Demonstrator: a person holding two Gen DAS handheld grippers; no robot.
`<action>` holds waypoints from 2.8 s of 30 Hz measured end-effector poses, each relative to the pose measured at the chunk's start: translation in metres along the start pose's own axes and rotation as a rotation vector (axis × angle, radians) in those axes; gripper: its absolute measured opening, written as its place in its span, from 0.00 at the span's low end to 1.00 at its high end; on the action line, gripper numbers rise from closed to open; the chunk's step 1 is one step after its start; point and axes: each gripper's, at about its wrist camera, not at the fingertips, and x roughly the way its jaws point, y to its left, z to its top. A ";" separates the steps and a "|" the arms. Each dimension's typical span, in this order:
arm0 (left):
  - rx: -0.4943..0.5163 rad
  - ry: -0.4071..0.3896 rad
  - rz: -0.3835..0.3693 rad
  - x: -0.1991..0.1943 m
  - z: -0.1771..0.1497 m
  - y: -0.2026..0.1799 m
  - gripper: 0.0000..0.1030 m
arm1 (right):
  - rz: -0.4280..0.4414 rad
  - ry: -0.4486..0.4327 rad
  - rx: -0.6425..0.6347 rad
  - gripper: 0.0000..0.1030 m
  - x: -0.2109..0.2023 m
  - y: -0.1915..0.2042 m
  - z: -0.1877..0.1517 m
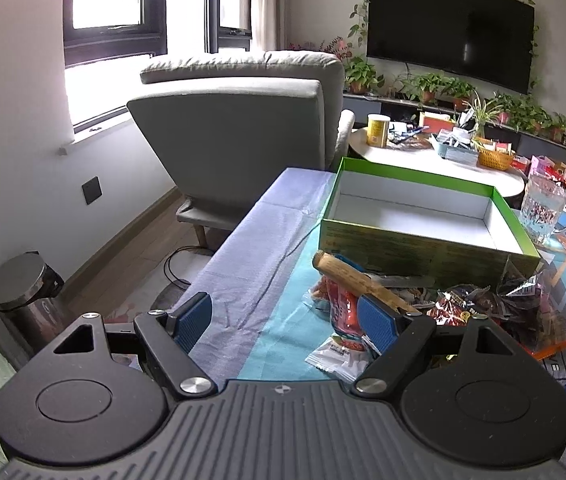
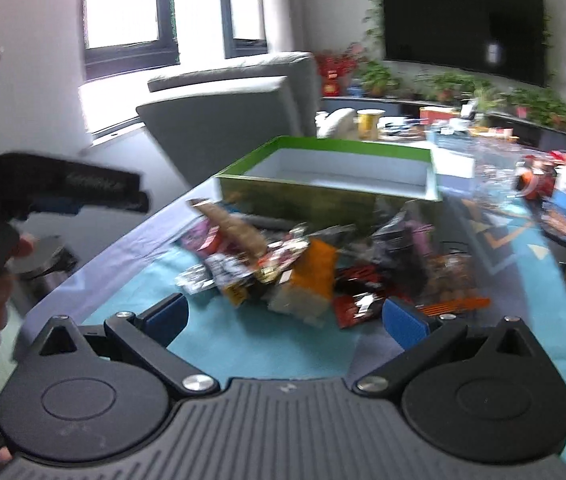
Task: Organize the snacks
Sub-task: 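Grasp the orange cup jelly with the right gripper, then grasp the long wrapped stick snack with the left gripper while the right holds the jelly, then lower the stick snack into the box with the left while the right releases the jelly inside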
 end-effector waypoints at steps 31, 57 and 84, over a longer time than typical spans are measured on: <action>-0.020 0.014 0.010 0.003 -0.003 0.007 0.76 | 0.160 0.216 -0.230 0.37 0.046 0.041 -0.029; -0.031 0.261 -0.048 0.109 0.017 -0.069 0.75 | -0.118 0.082 0.070 0.37 0.041 -0.063 0.008; -0.056 0.029 -0.191 0.068 0.044 -0.043 0.10 | -0.119 0.006 0.091 0.37 0.031 -0.069 0.020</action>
